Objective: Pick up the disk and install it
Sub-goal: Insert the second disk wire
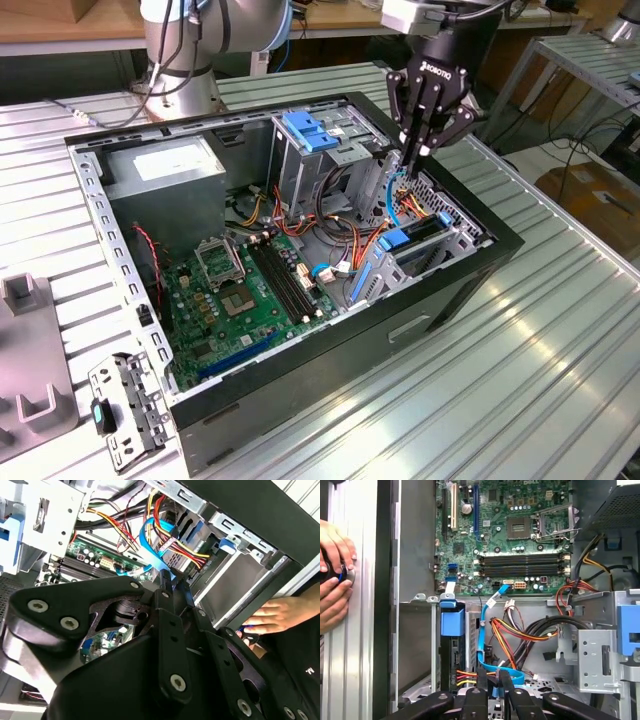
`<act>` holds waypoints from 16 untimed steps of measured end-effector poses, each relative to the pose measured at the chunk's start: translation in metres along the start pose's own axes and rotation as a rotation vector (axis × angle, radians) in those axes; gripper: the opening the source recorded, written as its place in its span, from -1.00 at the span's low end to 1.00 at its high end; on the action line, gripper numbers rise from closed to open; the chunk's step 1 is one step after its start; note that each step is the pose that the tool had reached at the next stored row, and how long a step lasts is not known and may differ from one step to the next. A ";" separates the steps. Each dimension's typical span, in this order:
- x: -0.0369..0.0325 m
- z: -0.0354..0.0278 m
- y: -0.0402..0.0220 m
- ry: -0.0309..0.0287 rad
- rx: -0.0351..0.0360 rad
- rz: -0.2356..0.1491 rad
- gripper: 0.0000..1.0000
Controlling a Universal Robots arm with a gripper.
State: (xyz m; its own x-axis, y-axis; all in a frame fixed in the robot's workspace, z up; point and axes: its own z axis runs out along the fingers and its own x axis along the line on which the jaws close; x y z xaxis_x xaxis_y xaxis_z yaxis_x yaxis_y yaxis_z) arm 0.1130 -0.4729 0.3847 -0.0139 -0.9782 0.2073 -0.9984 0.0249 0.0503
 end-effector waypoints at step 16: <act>-0.0052 0.0226 -0.0040 0.0414 0.0005 0.002 -0.68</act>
State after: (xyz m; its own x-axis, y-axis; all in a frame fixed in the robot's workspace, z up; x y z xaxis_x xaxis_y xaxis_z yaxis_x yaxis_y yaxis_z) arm 0.1158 -0.4726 0.3614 -0.0139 -0.9688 0.2476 -0.9984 0.0269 0.0493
